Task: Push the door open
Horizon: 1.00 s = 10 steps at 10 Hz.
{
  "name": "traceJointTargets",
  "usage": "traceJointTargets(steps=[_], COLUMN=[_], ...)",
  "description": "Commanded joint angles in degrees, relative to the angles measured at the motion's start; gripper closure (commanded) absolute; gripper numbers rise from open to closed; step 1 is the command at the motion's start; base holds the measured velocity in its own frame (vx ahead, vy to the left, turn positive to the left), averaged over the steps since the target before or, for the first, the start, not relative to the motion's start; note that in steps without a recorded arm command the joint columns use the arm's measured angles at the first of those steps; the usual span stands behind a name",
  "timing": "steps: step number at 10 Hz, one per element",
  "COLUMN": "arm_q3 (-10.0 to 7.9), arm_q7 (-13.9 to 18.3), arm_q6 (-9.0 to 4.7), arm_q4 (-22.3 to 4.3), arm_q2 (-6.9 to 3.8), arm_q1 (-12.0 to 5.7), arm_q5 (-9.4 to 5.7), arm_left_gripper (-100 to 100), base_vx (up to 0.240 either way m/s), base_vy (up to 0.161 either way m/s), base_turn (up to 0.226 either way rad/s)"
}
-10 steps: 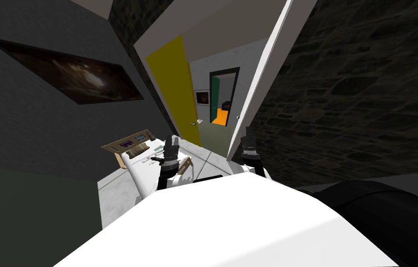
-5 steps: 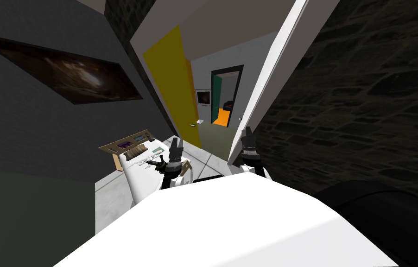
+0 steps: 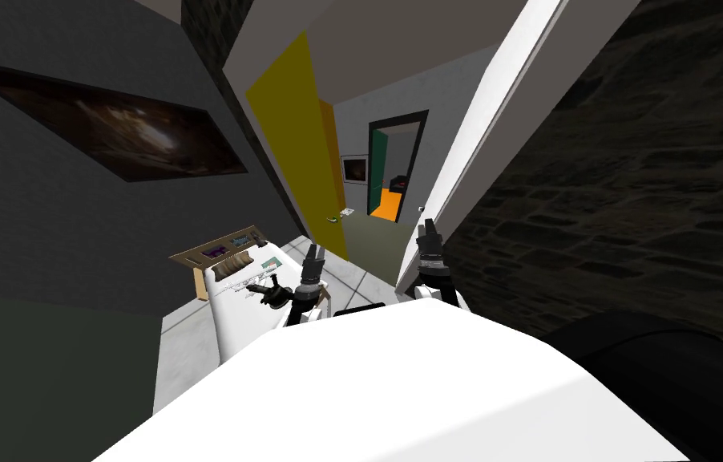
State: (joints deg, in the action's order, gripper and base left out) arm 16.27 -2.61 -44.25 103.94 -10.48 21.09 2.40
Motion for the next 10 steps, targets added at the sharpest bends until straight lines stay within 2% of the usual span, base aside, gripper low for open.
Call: traceJointTargets(steps=[1, 3, 6, 10], arm_q3=[1.13, 2.73, 4.34, 7.73], arm_q7=[0.90, 1.74, 2.59, 4.36], arm_q6=[-1.29, -3.29, -5.31, -9.56], arm_q4=[-1.64, -4.55, -7.50, -13.69], arm_q2=[-1.37, -2.69, -4.01, -6.69], arm_q1=[-0.34, -1.05, -1.78, -3.29], arm_q5=[-0.09, -0.06, -0.03, 0.03], arm_left_gripper=[-100, -100, -100, -100], base_vx=[0.193, 0.179, 0.156, 0.164], base_vy=[-0.068, -0.082, -0.074, -0.066], base_turn=[0.088, 0.071, 0.058, 0.074])
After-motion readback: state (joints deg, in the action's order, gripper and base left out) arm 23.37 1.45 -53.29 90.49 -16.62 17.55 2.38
